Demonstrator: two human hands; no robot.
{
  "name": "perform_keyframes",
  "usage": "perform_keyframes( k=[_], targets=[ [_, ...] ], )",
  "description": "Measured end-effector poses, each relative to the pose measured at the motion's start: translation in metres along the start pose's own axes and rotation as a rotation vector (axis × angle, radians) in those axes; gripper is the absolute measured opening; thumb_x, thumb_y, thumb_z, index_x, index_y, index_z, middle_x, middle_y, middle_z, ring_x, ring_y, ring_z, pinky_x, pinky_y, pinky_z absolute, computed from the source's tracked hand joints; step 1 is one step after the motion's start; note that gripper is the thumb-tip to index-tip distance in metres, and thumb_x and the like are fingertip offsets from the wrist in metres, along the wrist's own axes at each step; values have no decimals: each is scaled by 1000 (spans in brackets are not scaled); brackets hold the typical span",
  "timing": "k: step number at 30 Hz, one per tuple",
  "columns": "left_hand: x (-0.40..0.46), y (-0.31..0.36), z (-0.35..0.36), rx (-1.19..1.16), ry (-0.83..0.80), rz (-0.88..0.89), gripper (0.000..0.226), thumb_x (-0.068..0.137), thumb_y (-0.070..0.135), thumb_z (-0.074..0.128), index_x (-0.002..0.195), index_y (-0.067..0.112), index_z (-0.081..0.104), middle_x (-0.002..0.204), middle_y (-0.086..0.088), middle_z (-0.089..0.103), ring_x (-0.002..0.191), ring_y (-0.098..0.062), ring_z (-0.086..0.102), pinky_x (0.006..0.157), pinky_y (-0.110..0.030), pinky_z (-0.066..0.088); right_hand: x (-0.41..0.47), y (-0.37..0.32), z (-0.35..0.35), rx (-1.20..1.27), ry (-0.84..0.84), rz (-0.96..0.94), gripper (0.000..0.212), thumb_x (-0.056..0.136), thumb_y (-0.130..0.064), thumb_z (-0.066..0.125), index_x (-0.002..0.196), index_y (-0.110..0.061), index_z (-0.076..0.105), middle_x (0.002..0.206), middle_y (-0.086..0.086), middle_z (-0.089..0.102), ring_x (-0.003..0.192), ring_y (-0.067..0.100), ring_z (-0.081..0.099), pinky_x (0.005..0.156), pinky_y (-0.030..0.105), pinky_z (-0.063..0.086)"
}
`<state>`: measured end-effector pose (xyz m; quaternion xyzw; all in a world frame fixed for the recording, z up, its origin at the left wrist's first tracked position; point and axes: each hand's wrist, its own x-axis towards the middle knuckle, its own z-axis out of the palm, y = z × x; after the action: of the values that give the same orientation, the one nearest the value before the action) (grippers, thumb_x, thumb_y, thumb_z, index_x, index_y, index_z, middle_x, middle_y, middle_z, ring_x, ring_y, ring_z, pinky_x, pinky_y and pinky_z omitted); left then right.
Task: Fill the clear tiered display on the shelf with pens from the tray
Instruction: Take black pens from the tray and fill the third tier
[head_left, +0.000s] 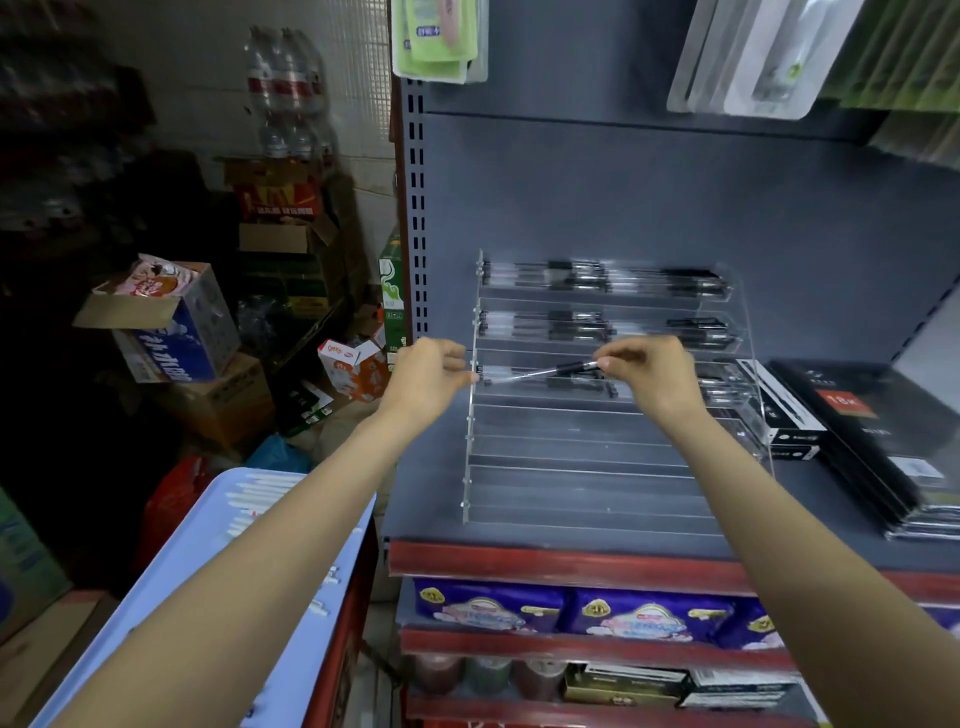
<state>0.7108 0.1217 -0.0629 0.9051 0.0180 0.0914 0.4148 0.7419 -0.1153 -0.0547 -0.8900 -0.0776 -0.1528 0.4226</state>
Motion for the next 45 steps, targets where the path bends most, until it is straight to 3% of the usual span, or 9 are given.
perform_keyframes(
  k=[3,9,14,21,24,27,35,40,45],
  targets=[
    [1,-3,6,-40,1,-15,42,83,15,69,123,3,59,115,-13,67,110,-21,61,95,-25,43,2,1,2,-77,-57,-36,9,85,-7,66,90,-9,73,84,1,67,76,12,62,64,5,41],
    [0,-7,9,-61,26,4,40,83,14,69,121,5,62,114,-11,67,109,-19,61,102,-35,45,4,-3,3,-258,-206,-54,14,90,-8,59,95,-11,73,96,6,71,81,10,59,75,16,42],
    [-2,-6,12,-66,65,10,37,84,13,68,120,6,63,117,-8,66,106,-16,61,96,-34,49,-2,0,5,-316,-326,-88,20,87,-26,64,98,-10,71,104,4,67,95,14,59,80,19,38],
    [-24,1,7,-104,118,79,30,87,17,65,116,13,63,103,3,66,89,-8,60,88,-22,48,-13,-7,22,-326,-223,-184,22,88,-18,63,108,-12,68,110,7,62,109,22,53,88,20,37],
    [-40,-5,-4,-65,145,116,22,88,16,62,109,14,65,92,7,64,75,3,57,76,-11,46,-29,-30,35,-204,-149,-249,20,87,-15,63,106,-11,69,106,5,64,103,20,57,89,22,41],
    [-59,-23,-22,-4,152,107,20,89,16,61,108,14,66,88,6,64,73,-1,57,78,-19,49,-51,-62,57,-83,-185,-258,18,87,-13,62,103,-12,70,100,3,65,90,13,59,85,15,40],
    [-131,-139,-87,146,0,-31,20,94,22,53,111,16,62,97,2,65,85,-16,60,80,-34,50,-135,-128,174,-50,-523,-216,18,88,-13,60,103,-11,70,101,4,66,88,13,61,73,6,37],
    [-176,-246,-133,213,-148,-113,22,94,17,53,113,11,63,108,-7,68,96,-21,62,82,-28,45,-206,-142,266,-114,-729,-52,24,95,-13,51,116,-9,63,121,7,61,108,21,57,97,26,42],
    [-198,-330,-158,321,-337,-109,30,95,13,48,124,9,57,128,-11,58,115,-26,55,96,-33,44,-255,-143,339,-283,-746,106,35,99,-16,43,134,-15,50,138,11,47,109,32,56,92,42,45]
  ],
)
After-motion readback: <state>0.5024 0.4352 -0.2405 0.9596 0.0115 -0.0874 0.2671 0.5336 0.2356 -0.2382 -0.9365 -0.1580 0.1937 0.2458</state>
